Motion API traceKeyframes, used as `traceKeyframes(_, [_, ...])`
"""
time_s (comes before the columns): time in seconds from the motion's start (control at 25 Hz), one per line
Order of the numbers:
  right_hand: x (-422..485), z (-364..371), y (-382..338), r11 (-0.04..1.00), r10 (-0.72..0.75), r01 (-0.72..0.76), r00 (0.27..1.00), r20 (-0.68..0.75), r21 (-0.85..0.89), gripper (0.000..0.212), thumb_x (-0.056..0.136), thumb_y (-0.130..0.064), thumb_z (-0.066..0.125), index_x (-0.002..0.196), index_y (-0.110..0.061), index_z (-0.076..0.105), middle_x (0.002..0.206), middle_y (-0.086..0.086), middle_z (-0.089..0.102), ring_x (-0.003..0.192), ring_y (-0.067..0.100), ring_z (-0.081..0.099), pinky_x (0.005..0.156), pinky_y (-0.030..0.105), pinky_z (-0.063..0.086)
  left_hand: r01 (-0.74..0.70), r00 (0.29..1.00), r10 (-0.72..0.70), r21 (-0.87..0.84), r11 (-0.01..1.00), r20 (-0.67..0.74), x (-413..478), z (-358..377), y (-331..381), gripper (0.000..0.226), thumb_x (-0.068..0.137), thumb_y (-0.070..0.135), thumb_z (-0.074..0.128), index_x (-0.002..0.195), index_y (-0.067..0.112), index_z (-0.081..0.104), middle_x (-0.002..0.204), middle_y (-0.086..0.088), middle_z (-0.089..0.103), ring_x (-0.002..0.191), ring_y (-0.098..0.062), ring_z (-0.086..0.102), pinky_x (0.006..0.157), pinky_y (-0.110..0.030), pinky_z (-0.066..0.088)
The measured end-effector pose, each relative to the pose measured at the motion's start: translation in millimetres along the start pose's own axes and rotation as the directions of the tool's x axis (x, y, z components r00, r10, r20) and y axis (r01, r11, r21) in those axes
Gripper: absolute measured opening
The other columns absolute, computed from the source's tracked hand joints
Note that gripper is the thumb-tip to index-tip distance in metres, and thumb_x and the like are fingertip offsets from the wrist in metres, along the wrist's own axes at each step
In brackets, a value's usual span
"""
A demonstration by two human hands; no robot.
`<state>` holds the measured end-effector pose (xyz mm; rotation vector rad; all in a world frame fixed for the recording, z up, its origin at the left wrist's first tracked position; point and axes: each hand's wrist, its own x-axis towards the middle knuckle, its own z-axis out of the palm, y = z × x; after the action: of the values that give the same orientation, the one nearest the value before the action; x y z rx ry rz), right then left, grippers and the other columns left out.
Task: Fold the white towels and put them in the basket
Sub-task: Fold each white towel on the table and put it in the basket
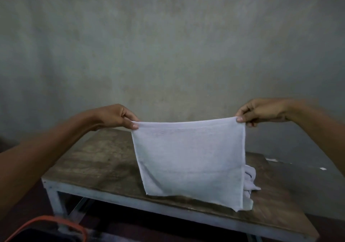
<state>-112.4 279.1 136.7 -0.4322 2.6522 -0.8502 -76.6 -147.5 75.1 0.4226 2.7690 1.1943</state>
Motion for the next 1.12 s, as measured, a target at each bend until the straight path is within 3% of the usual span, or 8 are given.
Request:
traceKeyframes(0.12, [34, 11, 0, 0.990, -0.104, 0.075, 0.959, -0.265, -0.117, 0.009, 0.088, -0.006, 0.062, 0.082, -0.009, 0.068, 0.069, 0.008, 0.062, 0.064, 0.015, 0.057, 0.051, 0.014, 0.047, 0.004, 0.940, 0.039, 0.126, 0.992, -0.338, 26, -1, -5, 0.011, 0.073, 0.015, 0.078, 0.077, 0.025, 0.074, 0.071, 0.013, 0.072, 0.073, -0.002, 0.062, 0.067, -0.007, 0.043])
traceKeyframes(0.2, [45, 14, -3, 0.973, -0.198, 0.118, 0.870, -0.452, -0.198, 0.007, 0.087, -0.007, 0.062, 0.084, -0.009, 0.068, 0.068, 0.008, 0.063, 0.066, 0.019, 0.057, 0.057, 0.019, 0.046, -0.019, 0.843, 0.133, 0.219, 0.976, -0.522, 36, -4, -5, 0.011, 0.073, 0.014, 0.078, 0.083, 0.018, 0.076, 0.077, 0.002, 0.073, 0.059, 0.014, 0.057, 0.059, 0.000, 0.038])
traceKeyframes(0.36, [38, 22, -11, 0.913, -0.366, 0.142, 0.699, -0.614, -0.382, 0.008, 0.087, -0.012, 0.062, 0.090, -0.010, 0.069, 0.074, 0.004, 0.064, 0.070, 0.018, 0.057, 0.061, 0.023, 0.037, -0.108, 0.712, 0.282, 0.297, 0.949, -0.643, 30, -4, -2, 0.017, 0.075, 0.008, 0.075, 0.092, 0.007, 0.076, 0.087, -0.010, 0.074, 0.053, 0.028, 0.047, 0.058, 0.003, 0.037])
traceKeyframes(0.48, [18, 43, 1, 0.919, -0.329, 0.141, 0.787, -0.522, -0.367, 0.006, 0.086, -0.012, 0.063, 0.082, -0.016, 0.066, 0.069, 0.002, 0.064, 0.059, 0.004, 0.054, 0.055, 0.015, 0.037, -0.074, 0.782, 0.232, 0.284, 0.956, -0.578, 8, 9, -12, 0.013, 0.074, 0.012, 0.077, 0.087, 0.013, 0.076, 0.079, -0.001, 0.074, 0.056, 0.021, 0.053, 0.058, 0.000, 0.040])
traceKeyframes(0.64, [-12, 98, 46, 0.977, -0.204, 0.176, 0.936, -0.287, -0.122, 0.007, 0.085, -0.006, 0.065, 0.088, -0.011, 0.068, 0.070, 0.001, 0.068, 0.056, -0.003, 0.057, 0.055, 0.008, 0.042, -0.015, 0.978, -0.006, -0.100, 0.995, -0.206, -33, 50, -48, 0.016, 0.064, 0.020, 0.082, 0.078, 0.025, 0.075, 0.072, 0.013, 0.073, 0.066, 0.005, 0.062, 0.062, -0.004, 0.045])
traceKeyframes(0.84, [-22, 177, 103, 0.997, -0.074, 0.074, 0.997, 0.020, -0.002, 0.010, 0.088, -0.006, 0.062, 0.083, -0.013, 0.068, 0.064, -0.002, 0.067, 0.056, 0.004, 0.058, 0.055, 0.015, 0.044, 0.185, 0.967, -0.138, -0.220, 0.958, 0.214, -57, 115, -126, 0.045, 0.058, 0.046, 0.084, 0.092, 0.018, 0.075, 0.096, -0.001, 0.074, 0.088, -0.008, 0.067, 0.079, -0.013, 0.049])
traceKeyframes(1.0, [10, 211, 135, 0.999, -0.043, 0.040, 0.987, -0.153, -0.025, 0.011, 0.088, -0.012, 0.062, 0.084, -0.020, 0.069, 0.080, 0.009, 0.072, 0.072, 0.023, 0.065, 0.070, 0.033, 0.050, 0.248, 0.968, -0.230, -0.234, 0.940, 0.103, -41, 155, -161, 0.011, 0.075, 0.028, 0.076, 0.085, 0.023, 0.075, 0.092, 0.002, 0.075, 0.091, -0.011, 0.068, 0.081, -0.016, 0.049])
traceKeyframes(1.12, [46, 226, 143, 0.997, -0.059, 0.046, 0.964, -0.258, -0.057, 0.017, 0.088, -0.011, 0.061, 0.082, -0.026, 0.066, 0.087, -0.005, 0.069, 0.083, 0.009, 0.062, 0.074, 0.020, 0.044, 0.233, 0.967, -0.239, -0.067, 0.970, -0.091, -20, 175, -173, 0.010, 0.082, 0.016, 0.071, 0.080, 0.026, 0.071, 0.085, 0.004, 0.073, 0.080, -0.008, 0.066, 0.072, -0.018, 0.048])
